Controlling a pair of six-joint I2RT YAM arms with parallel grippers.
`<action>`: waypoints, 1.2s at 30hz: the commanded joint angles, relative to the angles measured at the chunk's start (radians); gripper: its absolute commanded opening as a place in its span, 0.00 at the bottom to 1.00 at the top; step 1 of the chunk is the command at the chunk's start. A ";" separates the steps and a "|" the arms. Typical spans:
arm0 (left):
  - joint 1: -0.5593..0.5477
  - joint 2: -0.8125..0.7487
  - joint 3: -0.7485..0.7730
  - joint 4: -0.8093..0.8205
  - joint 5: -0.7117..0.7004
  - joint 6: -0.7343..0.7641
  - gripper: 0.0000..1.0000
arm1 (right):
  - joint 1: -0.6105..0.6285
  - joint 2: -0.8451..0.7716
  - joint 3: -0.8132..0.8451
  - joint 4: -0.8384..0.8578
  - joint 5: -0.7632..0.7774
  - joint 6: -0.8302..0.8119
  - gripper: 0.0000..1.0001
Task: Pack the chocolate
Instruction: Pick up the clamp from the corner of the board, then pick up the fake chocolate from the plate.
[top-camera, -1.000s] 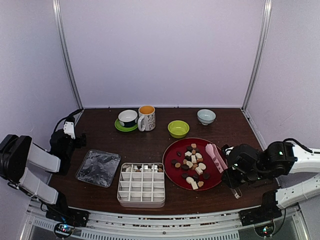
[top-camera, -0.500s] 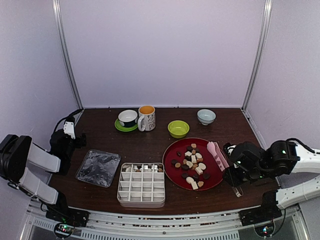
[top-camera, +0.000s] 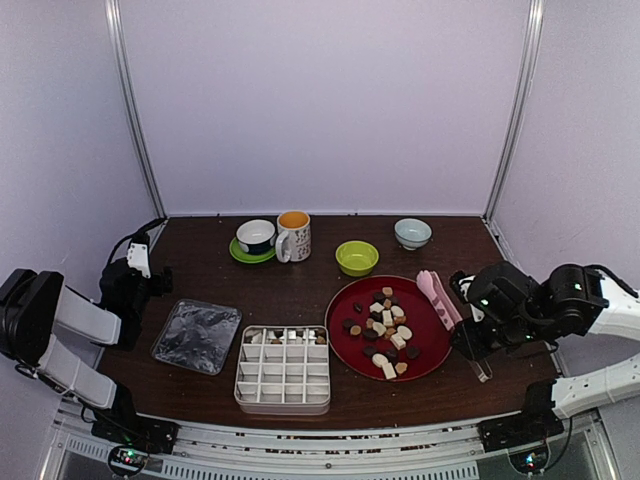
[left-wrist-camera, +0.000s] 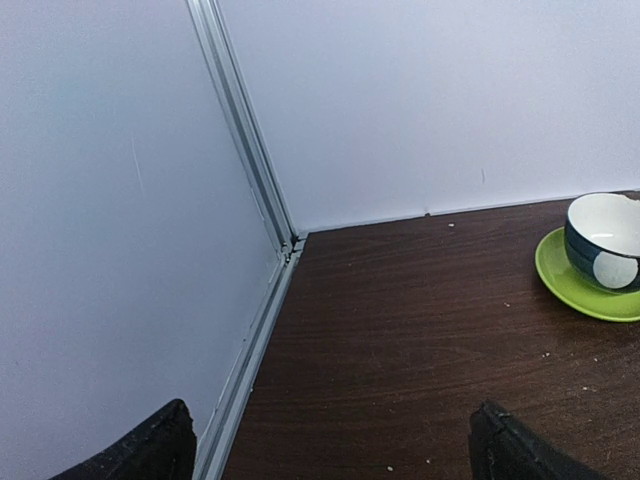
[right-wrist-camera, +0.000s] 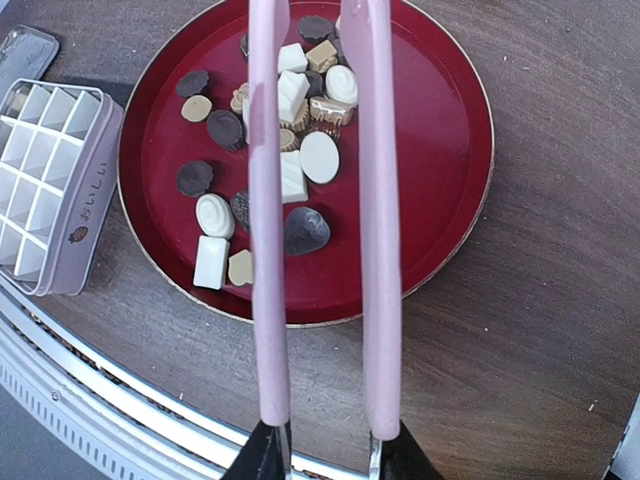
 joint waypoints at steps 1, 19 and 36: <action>0.009 -0.001 0.016 0.024 -0.006 -0.001 0.98 | -0.024 0.014 0.051 -0.043 -0.016 -0.064 0.28; 0.010 -0.001 0.016 0.025 -0.005 -0.001 0.98 | -0.050 0.026 0.057 -0.078 -0.111 -0.078 0.28; 0.009 -0.001 0.016 0.024 -0.006 -0.001 0.98 | -0.065 0.027 0.080 -0.090 -0.147 -0.085 0.28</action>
